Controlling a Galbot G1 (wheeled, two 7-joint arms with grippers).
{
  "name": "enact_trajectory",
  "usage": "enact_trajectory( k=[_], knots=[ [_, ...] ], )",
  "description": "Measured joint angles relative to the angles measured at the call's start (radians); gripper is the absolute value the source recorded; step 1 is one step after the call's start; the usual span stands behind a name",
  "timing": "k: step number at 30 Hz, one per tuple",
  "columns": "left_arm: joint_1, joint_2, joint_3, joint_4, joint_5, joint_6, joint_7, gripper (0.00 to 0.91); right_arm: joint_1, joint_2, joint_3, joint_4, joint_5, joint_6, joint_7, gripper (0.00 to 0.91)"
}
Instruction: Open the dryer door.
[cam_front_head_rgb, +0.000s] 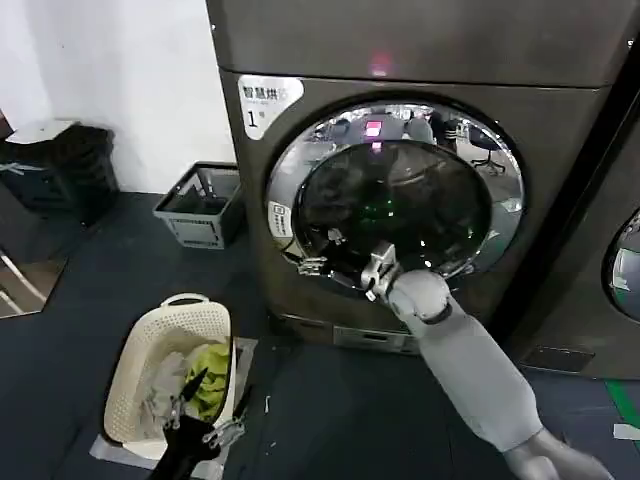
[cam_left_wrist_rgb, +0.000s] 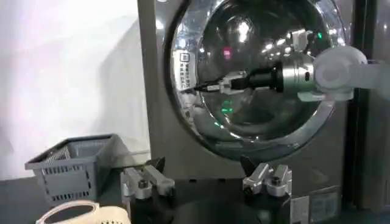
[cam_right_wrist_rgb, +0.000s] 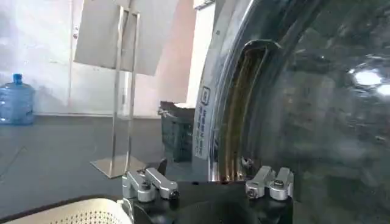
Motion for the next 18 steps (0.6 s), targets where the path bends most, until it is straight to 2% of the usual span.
enact_trajectory(
  k=[10, 18],
  knots=[
    [-0.012, 0.003, -0.006, 0.007, -0.038, 0.004, -0.03, 0.907, 0.02, 0.019, -0.012, -0.042, 0.024, -0.007, -0.061, 0.907],
    [-0.04, 0.018, -0.032, 0.019, -0.099, 0.016, -0.06, 0.907, 0.015, -0.009, -0.004, -0.022, 0.051, -0.001, -0.142, 0.907]
  ],
)
